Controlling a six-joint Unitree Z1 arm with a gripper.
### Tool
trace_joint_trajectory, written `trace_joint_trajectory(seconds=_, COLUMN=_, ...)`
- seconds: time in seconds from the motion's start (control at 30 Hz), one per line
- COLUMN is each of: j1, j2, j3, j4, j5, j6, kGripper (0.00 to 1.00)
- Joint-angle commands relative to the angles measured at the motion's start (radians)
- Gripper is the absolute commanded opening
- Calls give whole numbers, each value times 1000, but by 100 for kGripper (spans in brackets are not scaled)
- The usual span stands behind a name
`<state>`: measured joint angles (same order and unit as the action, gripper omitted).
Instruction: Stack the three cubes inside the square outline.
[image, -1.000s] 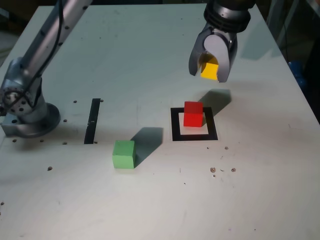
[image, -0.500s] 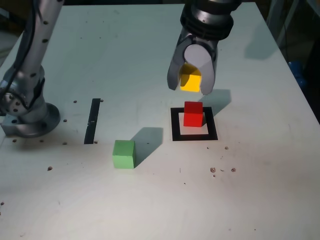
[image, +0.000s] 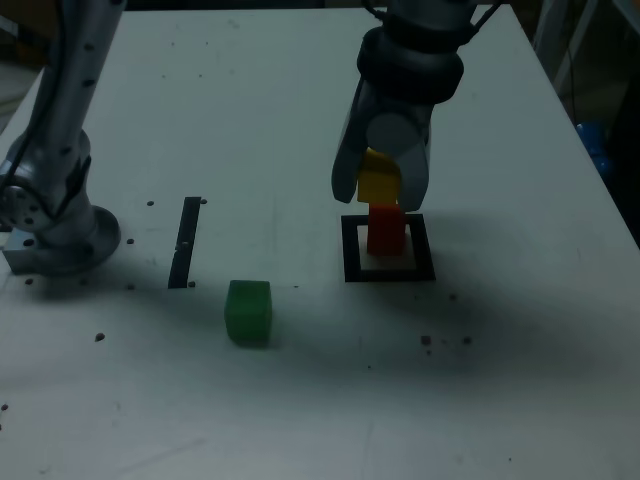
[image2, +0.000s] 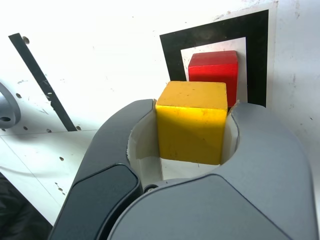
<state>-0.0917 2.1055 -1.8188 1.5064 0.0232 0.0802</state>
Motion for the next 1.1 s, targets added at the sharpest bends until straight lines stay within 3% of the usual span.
trace_joint_trajectory(seconds=0.0, j1=-2, j2=12, j3=3, j4=-9, j5=-3, j6=-2, kGripper=31)
trace_joint_trajectory(seconds=0.53, j1=-2, j2=48, j3=7, j4=-31, j5=-5, j6=1, kGripper=32)
trace_joint_trajectory(seconds=0.63, j1=-2, j2=50, j3=10, j4=-33, j5=-9, j6=2, kGripper=47)
trace_joint_trajectory(seconds=0.77, j1=-2, j2=52, j3=16, j4=-41, j5=-13, j6=7, kGripper=81)
trace_joint_trajectory(seconds=0.83, j1=-2, j2=53, j3=20, j4=-45, j5=-13, j6=9, kGripper=93)
trace_joint_trajectory(seconds=0.9, j1=0, j2=53, j3=26, j4=-49, j5=-13, j6=9, kGripper=98)
trace_joint_trajectory(seconds=1.07, j1=5, j2=50, j3=39, j4=-55, j5=-11, j6=9, kGripper=99)
